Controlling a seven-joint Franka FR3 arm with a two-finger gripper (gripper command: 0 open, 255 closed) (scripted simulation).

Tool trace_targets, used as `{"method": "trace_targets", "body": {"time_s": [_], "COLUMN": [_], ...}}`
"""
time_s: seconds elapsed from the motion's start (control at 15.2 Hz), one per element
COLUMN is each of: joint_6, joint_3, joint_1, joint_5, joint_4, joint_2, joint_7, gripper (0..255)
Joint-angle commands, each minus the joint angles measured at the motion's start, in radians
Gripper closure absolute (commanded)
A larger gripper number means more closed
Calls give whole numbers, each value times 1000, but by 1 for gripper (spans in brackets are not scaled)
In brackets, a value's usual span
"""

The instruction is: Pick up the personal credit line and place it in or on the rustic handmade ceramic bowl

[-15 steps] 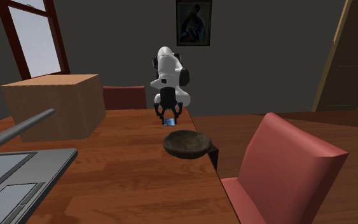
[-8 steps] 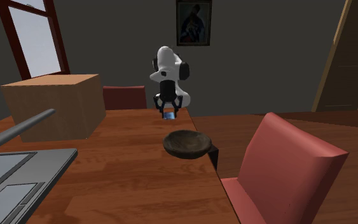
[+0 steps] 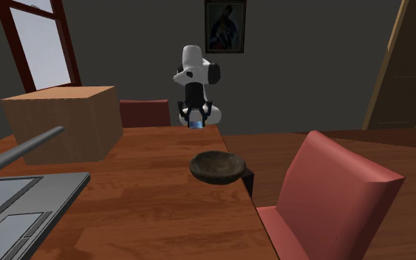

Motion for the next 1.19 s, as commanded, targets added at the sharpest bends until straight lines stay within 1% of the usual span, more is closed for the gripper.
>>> {"method": "trace_targets", "body": {"time_s": [0.0, 0.4, 0.73, 1.12], "joint_6": [-27, -101, -11, 46], "joint_3": [6, 14, 24, 29], "joint_1": [3, 10, 43, 74], "joint_5": [4, 12, 27, 50], "joint_4": [29, 115, 245, 437], "joint_2": [3, 14, 234, 484], "joint_7": [3, 4, 30, 49], "gripper": [255, 255, 255, 255]}}
